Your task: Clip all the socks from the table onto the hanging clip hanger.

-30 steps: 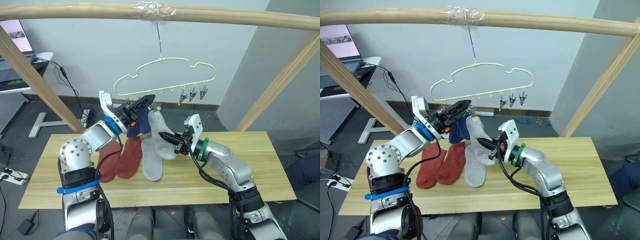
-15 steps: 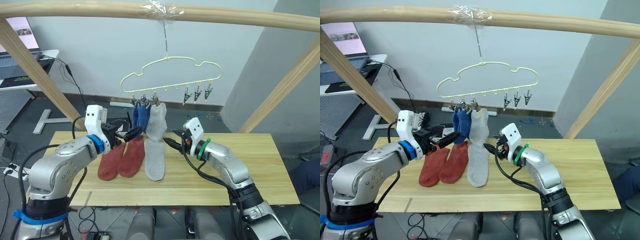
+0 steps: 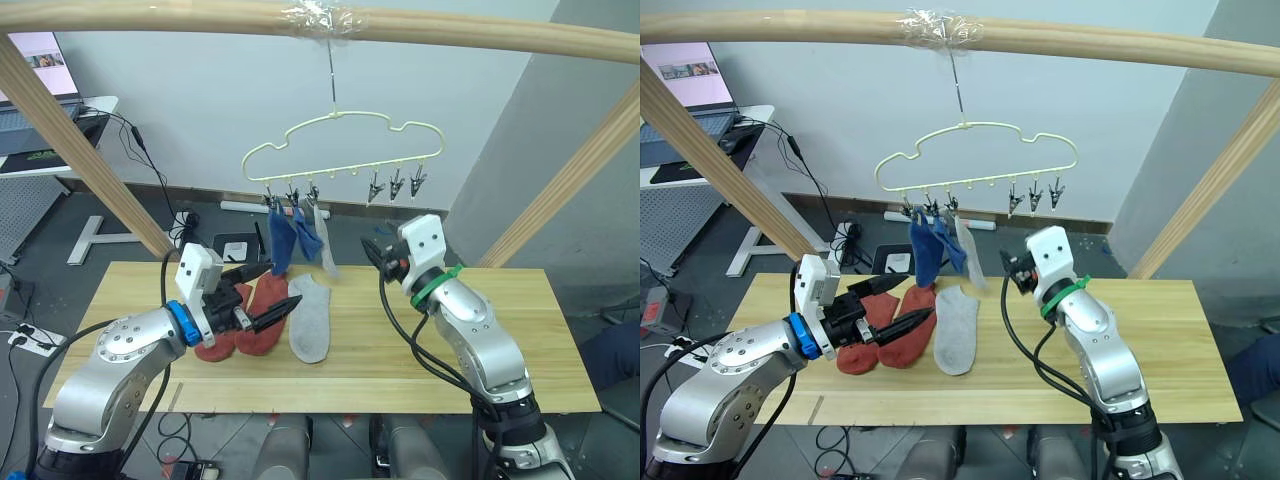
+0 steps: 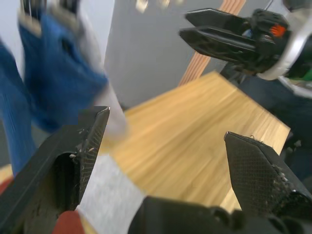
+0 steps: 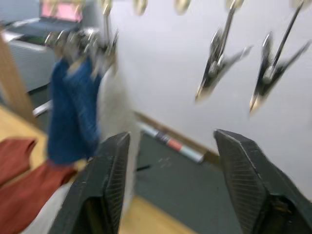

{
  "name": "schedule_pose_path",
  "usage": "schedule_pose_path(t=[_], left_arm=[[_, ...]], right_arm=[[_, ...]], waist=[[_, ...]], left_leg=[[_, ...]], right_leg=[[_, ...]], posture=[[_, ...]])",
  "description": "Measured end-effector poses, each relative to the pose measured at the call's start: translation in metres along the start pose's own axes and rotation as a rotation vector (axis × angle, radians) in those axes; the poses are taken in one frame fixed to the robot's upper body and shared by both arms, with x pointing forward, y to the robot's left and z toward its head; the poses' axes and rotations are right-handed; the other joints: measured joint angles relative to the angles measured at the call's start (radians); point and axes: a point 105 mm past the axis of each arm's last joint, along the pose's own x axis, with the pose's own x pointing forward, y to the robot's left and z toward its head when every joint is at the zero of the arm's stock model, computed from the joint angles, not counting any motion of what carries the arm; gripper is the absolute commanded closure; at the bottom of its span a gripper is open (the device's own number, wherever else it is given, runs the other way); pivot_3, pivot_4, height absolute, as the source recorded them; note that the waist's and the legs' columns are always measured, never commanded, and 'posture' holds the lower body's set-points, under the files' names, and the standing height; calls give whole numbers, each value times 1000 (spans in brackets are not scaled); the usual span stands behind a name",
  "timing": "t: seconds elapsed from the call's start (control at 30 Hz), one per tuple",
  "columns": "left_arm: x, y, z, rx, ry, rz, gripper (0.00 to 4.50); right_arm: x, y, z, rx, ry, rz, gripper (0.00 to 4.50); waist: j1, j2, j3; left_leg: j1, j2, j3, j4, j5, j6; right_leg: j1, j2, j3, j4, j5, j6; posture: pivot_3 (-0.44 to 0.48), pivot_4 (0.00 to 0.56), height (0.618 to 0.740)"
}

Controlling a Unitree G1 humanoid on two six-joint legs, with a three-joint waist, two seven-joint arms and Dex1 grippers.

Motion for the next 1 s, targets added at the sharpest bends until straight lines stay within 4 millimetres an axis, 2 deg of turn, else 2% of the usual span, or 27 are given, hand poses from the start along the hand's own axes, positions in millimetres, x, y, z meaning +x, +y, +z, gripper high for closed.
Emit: schedule_pose_path(t=[0.1,0.37,0.47,0.7,0.9,1.0], left_arm=[[2,7,7,6,-32,20,199],[7,7,12,-1,-74,30,199],[9,7,14,1,-84,29,199],[10,4,18,17,-99,18,199],[12,4,25,39,-120,17,199],[13,4,29,49,-129,14,199]], right_arm=[[4,-1,6,9,-20,-39,3119],[17,-8,-3,72,14,-123,3119],[25,-8,-4,104,21,-135,3119],[43,-6,13,126,-35,-126,3119],[55,0,14,145,-38,-107,3119],[62,3,21,145,-60,-93,3119]], waist=[[-2,0,0],[-6,0,0],[-6,0,0],[-6,1,0],[-5,1,1],[-5,1,1]], left_leg=[[0,0,1,0,0,0],[1,1,2,0,0,0],[1,3,3,0,0,0],[2,5,3,0,0,0],[2,6,3,0,0,0],[2,6,3,0,0,0]], right_leg=[[0,0,-1,-1,0,0],[0,2,-1,0,1,1],[0,7,-1,0,2,1],[0,12,0,0,3,-2],[0,14,0,0,5,-5],[0,15,0,0,5,-5]], posture=[[169,201,740],[170,204,740],[176,203,740],[191,206,740],[211,206,740],[211,206,740]])
